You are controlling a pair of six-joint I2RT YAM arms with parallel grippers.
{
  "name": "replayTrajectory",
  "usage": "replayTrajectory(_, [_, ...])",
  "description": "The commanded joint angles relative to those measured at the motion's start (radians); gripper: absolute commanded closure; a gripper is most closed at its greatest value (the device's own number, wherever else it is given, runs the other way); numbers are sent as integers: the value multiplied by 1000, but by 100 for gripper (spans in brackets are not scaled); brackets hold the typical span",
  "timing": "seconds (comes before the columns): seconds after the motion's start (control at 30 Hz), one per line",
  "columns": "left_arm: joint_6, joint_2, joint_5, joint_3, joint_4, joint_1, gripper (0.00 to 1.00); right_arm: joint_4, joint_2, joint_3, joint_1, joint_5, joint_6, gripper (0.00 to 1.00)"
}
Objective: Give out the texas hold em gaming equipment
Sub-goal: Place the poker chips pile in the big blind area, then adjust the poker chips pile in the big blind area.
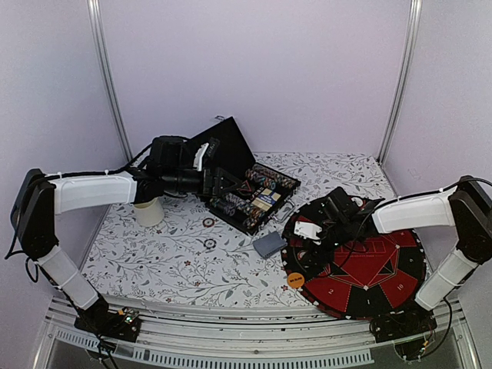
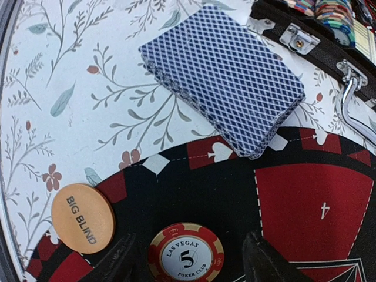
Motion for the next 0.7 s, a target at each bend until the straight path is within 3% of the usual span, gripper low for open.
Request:
replayTrajectory(0.0, [15, -26, 5, 7, -11, 11, 15, -13, -100, 61, -5, -35, 56, 29])
replayTrajectory(0.03, [16, -26, 5, 7, -13, 12, 15, -6, -126, 76, -5, -24, 85, 20])
replayTrajectory(0.07, [18, -26, 6, 6, -14, 11, 14, 10, -157, 89, -5, -5, 135, 4])
replayTrajectory(0.1, [20, -27, 5, 4, -14, 11, 15, 34, -188, 92, -5, 24, 178, 0])
replayTrajectory(0.23, [29, -30, 2, 1, -15, 11, 14, 105, -309, 91, -5, 260, 500, 1])
replayTrajectory(0.37, [39, -32, 1, 1, -18, 11, 14, -66, -315, 174, -5, 403, 797, 1])
replayTrajectory(0.53, [42, -32, 6, -2, -16, 11, 14, -289, -212, 219, 14, 419, 1098, 1])
replayTrajectory(0.67, [39, -31, 14, -9, -7, 12, 14, -327, -115, 220, 51, 370, 1170, 4])
